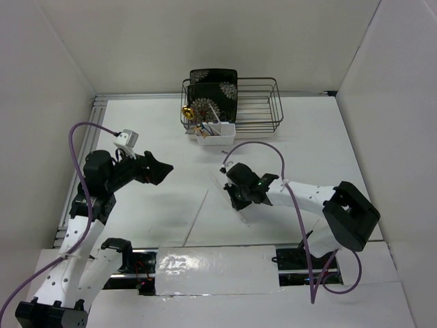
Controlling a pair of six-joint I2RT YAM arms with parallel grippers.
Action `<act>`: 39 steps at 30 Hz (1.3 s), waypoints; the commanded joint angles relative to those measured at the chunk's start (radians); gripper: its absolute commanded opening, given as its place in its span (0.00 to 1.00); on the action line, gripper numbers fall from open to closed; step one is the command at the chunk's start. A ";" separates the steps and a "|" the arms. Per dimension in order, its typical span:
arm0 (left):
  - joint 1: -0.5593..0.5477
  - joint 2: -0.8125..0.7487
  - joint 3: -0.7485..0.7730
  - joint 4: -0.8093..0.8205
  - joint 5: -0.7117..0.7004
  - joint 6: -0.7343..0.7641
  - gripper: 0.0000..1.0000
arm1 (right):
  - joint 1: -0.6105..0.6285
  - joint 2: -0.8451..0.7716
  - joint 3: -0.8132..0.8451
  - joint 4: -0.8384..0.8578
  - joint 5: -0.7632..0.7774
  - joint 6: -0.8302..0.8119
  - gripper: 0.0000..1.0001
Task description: Sort the eating utensils into containers
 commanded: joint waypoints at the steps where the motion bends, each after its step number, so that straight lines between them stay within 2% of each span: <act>1: -0.006 -0.013 0.003 0.046 0.032 0.016 1.00 | 0.051 -0.005 -0.020 -0.012 0.105 0.145 0.00; 6: -0.028 -0.021 0.009 0.026 0.011 0.028 1.00 | 0.061 -0.022 -0.042 -0.003 0.125 0.228 0.00; 12: -0.035 -0.033 0.008 0.012 -0.003 0.033 1.00 | 0.059 -0.039 -0.030 -0.004 0.156 0.256 0.05; 16: -0.034 -0.035 0.005 0.003 -0.002 0.036 1.00 | 0.061 -0.025 -0.019 -0.014 0.136 0.244 0.00; 20: -0.035 -0.033 -0.003 0.002 0.004 0.031 1.00 | 0.067 -0.060 0.012 -0.003 0.083 0.227 0.00; 24: -0.044 -0.016 -0.014 0.003 0.009 -0.065 1.00 | 0.067 -0.172 0.037 0.061 -0.020 0.176 0.00; 29: -0.046 0.017 -0.023 0.034 0.090 -0.170 1.00 | 0.048 -0.312 0.079 0.137 -0.054 0.167 0.00; 32: -0.049 0.051 -0.024 0.066 0.090 -0.260 1.00 | 0.044 -0.326 0.115 0.177 -0.066 0.185 0.00; 36: -0.055 0.122 0.006 0.165 0.179 -0.378 0.99 | 0.047 -0.303 0.184 0.255 -0.120 0.244 0.00; 39: -0.078 0.177 0.043 0.209 0.185 -0.441 0.99 | 0.059 -0.272 0.245 0.286 -0.120 0.265 0.00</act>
